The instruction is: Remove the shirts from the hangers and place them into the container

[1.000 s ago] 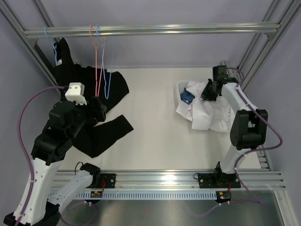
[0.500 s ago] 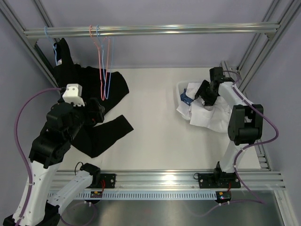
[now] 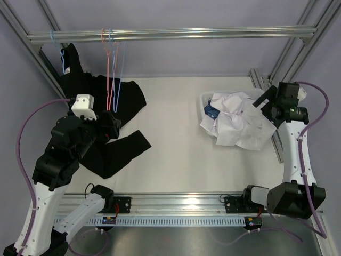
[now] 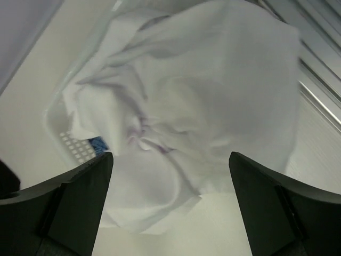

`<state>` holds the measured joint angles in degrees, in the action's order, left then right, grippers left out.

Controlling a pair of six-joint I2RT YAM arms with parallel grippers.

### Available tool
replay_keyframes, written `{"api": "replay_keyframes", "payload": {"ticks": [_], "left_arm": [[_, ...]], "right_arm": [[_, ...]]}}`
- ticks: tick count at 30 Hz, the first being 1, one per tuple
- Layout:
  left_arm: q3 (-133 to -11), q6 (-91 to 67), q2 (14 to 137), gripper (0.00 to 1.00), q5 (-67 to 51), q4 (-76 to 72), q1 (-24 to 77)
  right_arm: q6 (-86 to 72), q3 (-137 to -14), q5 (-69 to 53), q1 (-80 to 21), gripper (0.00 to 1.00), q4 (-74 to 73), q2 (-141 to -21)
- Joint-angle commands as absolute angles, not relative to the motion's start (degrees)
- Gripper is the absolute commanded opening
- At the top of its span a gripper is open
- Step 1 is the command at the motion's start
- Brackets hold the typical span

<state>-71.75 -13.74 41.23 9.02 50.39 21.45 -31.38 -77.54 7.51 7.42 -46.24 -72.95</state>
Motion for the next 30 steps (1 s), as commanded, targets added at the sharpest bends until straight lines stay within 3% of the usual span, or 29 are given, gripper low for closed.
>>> {"api": "replay_keyframes", "payload": {"ticks": [1, 11, 13, 14, 18, 22, 30], "left_arm": [[-72.4, -13.4, 40.8, 0.99, 5.3, 47.0, 21.3], [-71.0, -13.5, 39.8, 0.99, 3.4, 47.6, 21.3], [-71.0, -13.5, 39.6, 0.99, 3.5, 47.8, 21.3], [-71.1, -13.6, 39.6, 0.99, 3.6, 48.0, 21.3], [-70.9, -13.8, 38.8, 0.99, 4.4, 48.4, 21.3], [-70.9, -13.8, 38.9, 0.99, 4.9, 48.9, 21.3], [-71.1, -13.4, 39.5, 0.99, 6.0, 49.6, 21.3]], "right_arm": [[-34.1, -69.6, 10.9, 12.1, 0.99, -48.5, -69.5], [-33.4, -56.6, 0.3, 18.8, 0.97, -37.8, -69.1], [-32.9, -55.6, -2.3, 18.9, 0.81, -35.7, -69.7], [-32.5, -55.3, -3.2, 18.9, 0.6, -34.1, -70.1], [-29.9, -59.3, -6.0, 18.7, 0.15, -34.5, -69.9], [-28.5, -69.0, -6.6, 17.5, 0.01, -37.7, -71.4], [-28.4, -81.5, -4.8, 9.8, 0.0, -42.2, -88.4]]}}
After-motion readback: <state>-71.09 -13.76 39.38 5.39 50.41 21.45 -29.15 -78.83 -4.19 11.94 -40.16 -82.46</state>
